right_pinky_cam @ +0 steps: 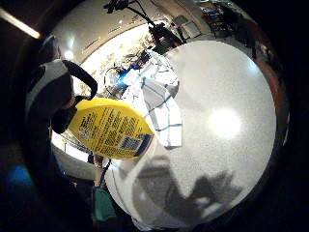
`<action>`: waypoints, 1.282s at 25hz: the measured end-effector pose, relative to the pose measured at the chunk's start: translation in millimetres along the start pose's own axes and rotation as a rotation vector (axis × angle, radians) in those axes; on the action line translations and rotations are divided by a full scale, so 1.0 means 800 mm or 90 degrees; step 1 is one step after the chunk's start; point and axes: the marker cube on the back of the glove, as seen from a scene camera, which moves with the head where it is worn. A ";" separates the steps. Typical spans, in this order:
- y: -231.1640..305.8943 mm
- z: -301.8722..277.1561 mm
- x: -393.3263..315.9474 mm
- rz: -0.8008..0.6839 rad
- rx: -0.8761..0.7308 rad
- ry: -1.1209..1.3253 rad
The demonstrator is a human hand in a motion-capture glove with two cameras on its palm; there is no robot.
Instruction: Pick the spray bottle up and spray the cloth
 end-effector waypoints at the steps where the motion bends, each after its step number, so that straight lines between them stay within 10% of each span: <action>1: -0.001 0.001 0.000 0.001 0.002 -0.004; 32: 0.000 0.033 0.010 0.064 -0.120 0.043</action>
